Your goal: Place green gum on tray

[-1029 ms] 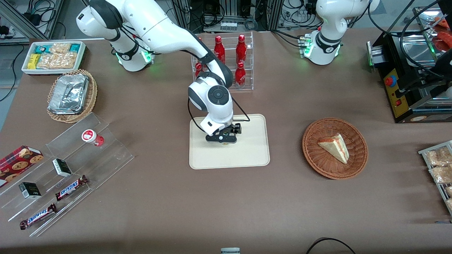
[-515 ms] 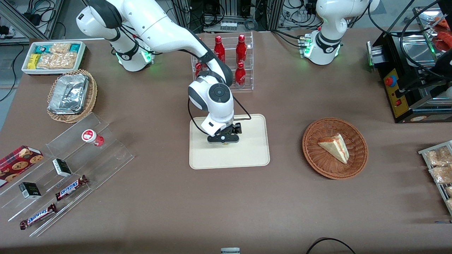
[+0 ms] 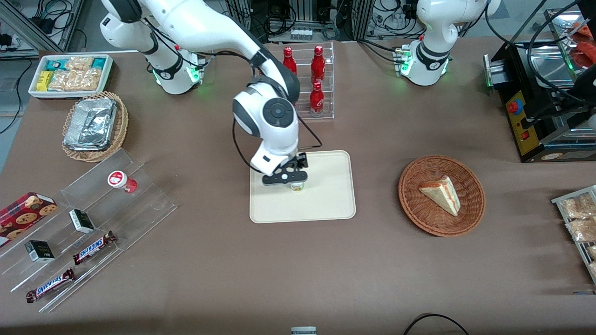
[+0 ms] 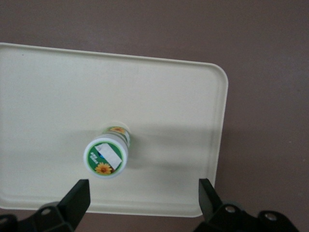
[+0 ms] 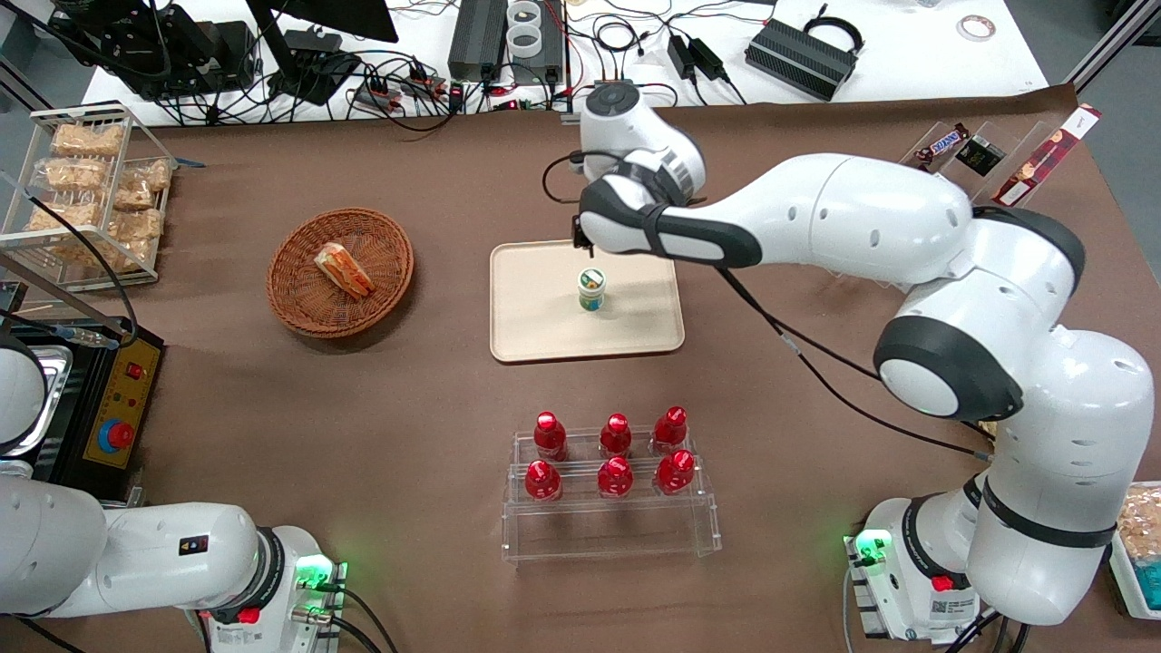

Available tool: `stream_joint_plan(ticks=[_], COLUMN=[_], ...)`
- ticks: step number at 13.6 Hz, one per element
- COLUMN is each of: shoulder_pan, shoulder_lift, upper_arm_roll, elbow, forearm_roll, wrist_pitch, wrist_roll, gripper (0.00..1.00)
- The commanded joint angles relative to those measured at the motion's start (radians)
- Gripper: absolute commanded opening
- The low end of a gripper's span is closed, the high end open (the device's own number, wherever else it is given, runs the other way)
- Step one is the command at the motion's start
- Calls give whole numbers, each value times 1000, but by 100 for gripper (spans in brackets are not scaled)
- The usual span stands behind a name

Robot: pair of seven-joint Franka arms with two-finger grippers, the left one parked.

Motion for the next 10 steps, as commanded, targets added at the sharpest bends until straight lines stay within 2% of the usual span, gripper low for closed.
stream_joint_plan(ticks=[1, 4, 7, 10], shoulder_pan=[-58, -139, -234, -357], shoulder_lift=[-70, -119, -178, -245], upper_arm_roll=[6, 10, 6, 6], elbow=[-17, -25, -54, -103], forearm_roll=[-3, 6, 84, 85], wrist_pitch=[-84, -137, -173, -177], wrist_roll=[-107, -236, -368, -477], gripper=[100, 100, 100, 100])
